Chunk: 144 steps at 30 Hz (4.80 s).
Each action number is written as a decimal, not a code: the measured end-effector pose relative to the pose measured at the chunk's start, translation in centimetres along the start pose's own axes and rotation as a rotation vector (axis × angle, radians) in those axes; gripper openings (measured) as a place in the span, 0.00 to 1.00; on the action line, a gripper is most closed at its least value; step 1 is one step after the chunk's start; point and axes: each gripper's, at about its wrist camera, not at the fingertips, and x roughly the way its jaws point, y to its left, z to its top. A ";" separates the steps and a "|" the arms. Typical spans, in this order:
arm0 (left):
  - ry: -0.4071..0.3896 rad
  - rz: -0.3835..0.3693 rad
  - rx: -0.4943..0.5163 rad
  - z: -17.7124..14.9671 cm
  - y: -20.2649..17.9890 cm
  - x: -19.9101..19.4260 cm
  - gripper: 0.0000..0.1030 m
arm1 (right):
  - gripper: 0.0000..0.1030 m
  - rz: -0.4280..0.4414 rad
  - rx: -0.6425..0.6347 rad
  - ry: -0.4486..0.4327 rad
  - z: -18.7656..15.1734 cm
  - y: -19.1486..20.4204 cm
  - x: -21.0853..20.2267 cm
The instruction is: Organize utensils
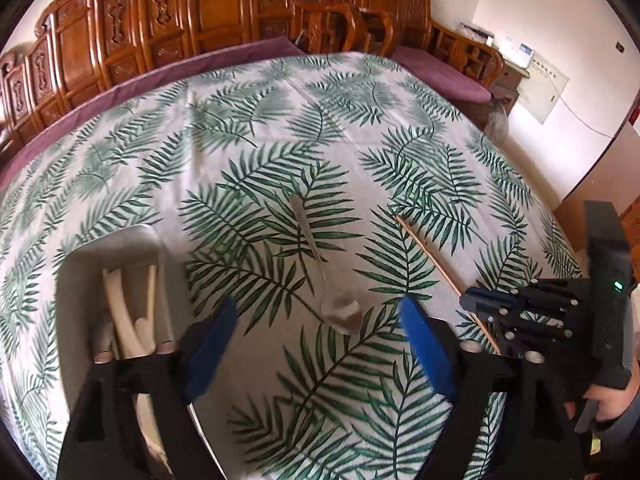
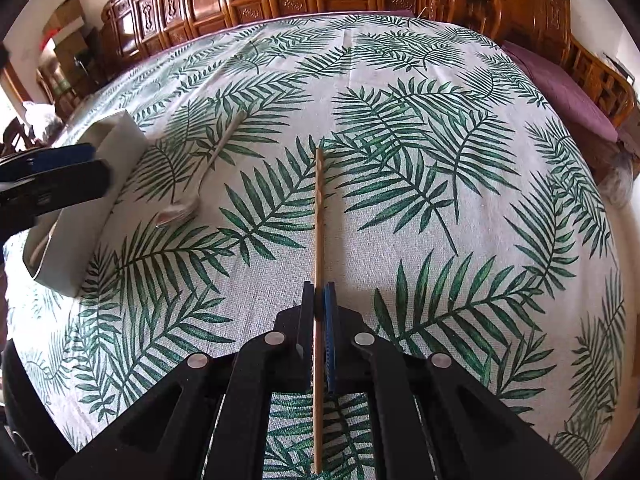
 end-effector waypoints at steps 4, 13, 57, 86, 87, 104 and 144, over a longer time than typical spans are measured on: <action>0.037 -0.005 0.019 1.0 -0.1 2.1 0.52 | 0.06 0.017 -0.001 -0.024 -0.5 -0.2 -0.2; 0.132 0.033 0.049 0.7 -0.3 6.1 0.34 | 0.06 0.021 -0.012 -0.045 -0.6 -0.2 -0.3; 0.130 0.043 -0.129 3.0 1.1 7.8 0.10 | 0.06 0.045 0.003 -0.062 -0.9 -0.5 -0.4; 0.083 0.061 -0.056 2.2 1.3 3.3 0.00 | 0.05 0.035 0.013 -0.055 -1.7 0.7 -1.5; 0.088 0.065 -0.052 2.1 1.2 3.3 0.00 | 0.05 0.038 0.015 -0.057 -1.7 0.7 -1.6; 0.089 0.198 0.006 -0.6 1.7 3.0 0.37 | 0.05 0.064 -0.002 -0.073 -1.4 1.6 -2.2; 0.187 0.170 0.383 -1.6 -0.4 2.8 0.26 | 0.06 0.085 0.011 -0.105 -1.0 1.0 -2.9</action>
